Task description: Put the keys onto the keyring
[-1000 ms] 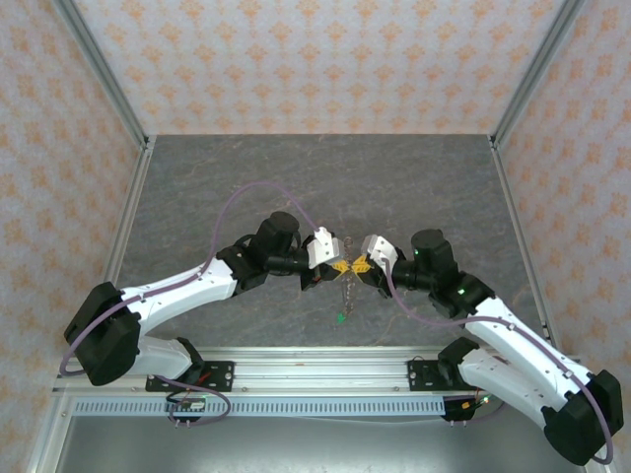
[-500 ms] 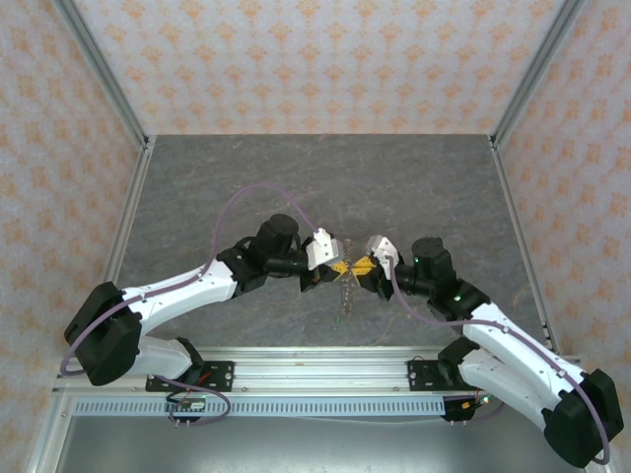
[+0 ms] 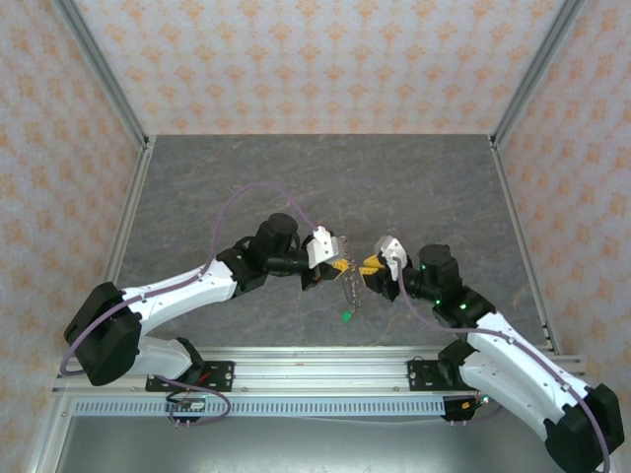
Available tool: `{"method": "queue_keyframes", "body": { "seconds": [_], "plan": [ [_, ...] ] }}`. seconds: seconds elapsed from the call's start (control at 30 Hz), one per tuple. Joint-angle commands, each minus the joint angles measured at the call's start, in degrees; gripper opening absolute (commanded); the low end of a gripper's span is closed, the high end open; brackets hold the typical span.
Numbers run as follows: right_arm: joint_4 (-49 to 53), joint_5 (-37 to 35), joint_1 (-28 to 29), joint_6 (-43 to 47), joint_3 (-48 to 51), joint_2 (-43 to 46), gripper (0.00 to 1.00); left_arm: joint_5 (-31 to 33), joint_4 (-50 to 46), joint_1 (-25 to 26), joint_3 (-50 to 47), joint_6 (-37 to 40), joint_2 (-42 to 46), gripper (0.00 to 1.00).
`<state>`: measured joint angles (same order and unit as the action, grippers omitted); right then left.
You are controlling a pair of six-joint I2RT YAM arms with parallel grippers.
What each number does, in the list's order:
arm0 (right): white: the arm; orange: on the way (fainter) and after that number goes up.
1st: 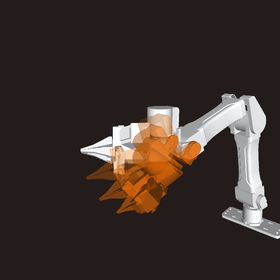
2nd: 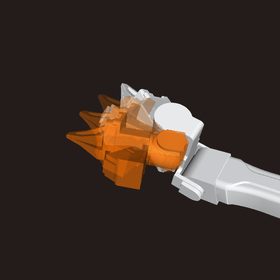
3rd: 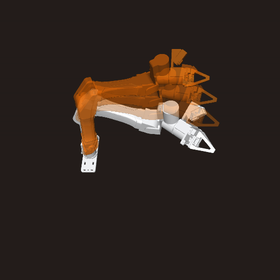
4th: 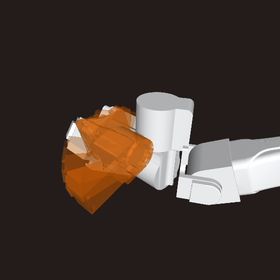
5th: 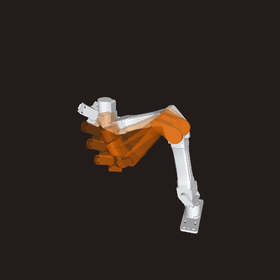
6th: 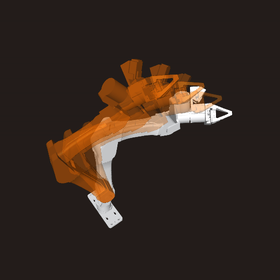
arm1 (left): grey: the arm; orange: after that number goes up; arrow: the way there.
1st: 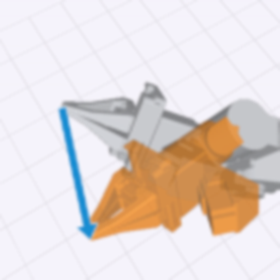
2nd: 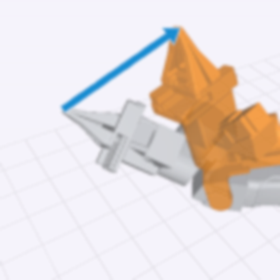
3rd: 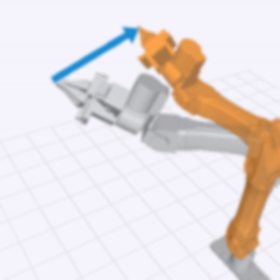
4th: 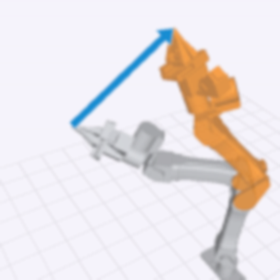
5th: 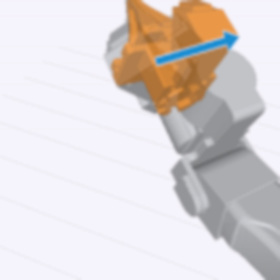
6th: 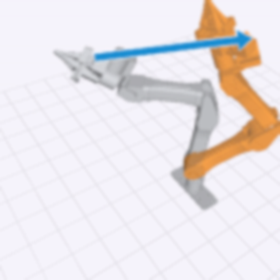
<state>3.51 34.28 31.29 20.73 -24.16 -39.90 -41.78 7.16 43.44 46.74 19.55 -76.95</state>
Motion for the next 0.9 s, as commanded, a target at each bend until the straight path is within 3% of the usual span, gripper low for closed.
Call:
{"method": "queue_keyframes", "body": {
  "seconds": [0.0, 0.27, 0.47, 0.6, 0.87],
  "plan": [
    [4.3, -1.5, -0.3, 6.3, -4.4, 0.9, 0.24, -0.8, 2.7, -0.1, 0.6, 0.1, 2.0, 0.0],
    [2.2, 12.0, -0.4, 10.1, -9.0, -5.0, 0.22, -1.3, 1.3, -0.1, 1.5, 0.8, 1.8, 0.0],
    [7.5, 11.6, -0.3, 15.0, -11.4, -7.7, 0.2, -1.4, 1.0, -0.1, 1.2, 0.9, 2.6, 0.0],
    [7.2, 11.8, -0.3, 15.1, -11.8, -8.5, 0.14, -1.9, 0.9, -0.1, 1.4, 1.0, 2.6, 0.0],
    [5.5, 12.8, -0.3, 14.0, -11.9, -9.6, 0.12, -3.0, 0.4, 0.0, 1.9, 1.1, 2.3, 0.0]
  ]
}}
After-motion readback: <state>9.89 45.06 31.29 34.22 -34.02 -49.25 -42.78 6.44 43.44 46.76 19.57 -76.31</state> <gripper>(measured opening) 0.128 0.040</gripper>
